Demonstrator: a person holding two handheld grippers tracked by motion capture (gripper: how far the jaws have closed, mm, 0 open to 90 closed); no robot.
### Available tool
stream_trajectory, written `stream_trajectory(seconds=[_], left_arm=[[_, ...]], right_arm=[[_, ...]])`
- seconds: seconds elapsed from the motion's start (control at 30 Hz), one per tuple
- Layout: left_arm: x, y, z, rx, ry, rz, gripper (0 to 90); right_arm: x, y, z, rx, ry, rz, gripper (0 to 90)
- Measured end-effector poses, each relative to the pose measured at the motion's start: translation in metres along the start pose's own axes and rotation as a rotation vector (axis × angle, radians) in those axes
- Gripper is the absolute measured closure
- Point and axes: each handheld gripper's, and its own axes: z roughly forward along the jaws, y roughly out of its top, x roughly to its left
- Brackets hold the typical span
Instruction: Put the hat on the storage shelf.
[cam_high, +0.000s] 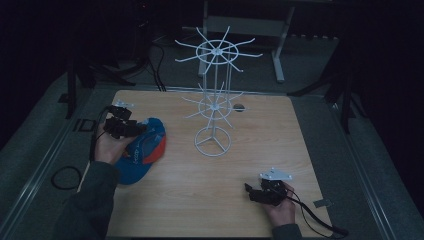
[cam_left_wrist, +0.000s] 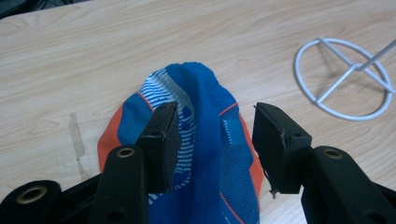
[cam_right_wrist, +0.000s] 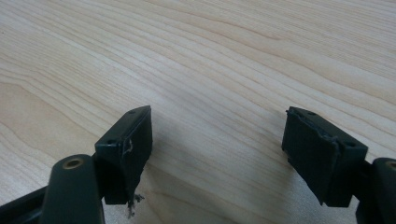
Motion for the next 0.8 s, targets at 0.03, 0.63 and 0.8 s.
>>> stream_trajectory(seconds=[0.03, 0.63, 0.8], left_arm=[[0.0, 0.0, 0.001, 0.004, 0.003, 0.001, 51.7], [0.001, 0.006, 0.017, 0.067, 0.037, 0.023, 53.5], [0.003, 0.005, 0.021, 0.085, 0.058, 0.006, 54.3]], right_arm=[[0.0, 0.0, 0.0, 0.0, 0.0, 0.0, 24.4], [0.0, 0.0, 0.0, 0.0, 0.0, 0.0, 24.4], [0.0, 0.0, 0.0, 0.0, 0.0, 0.001, 24.4]])
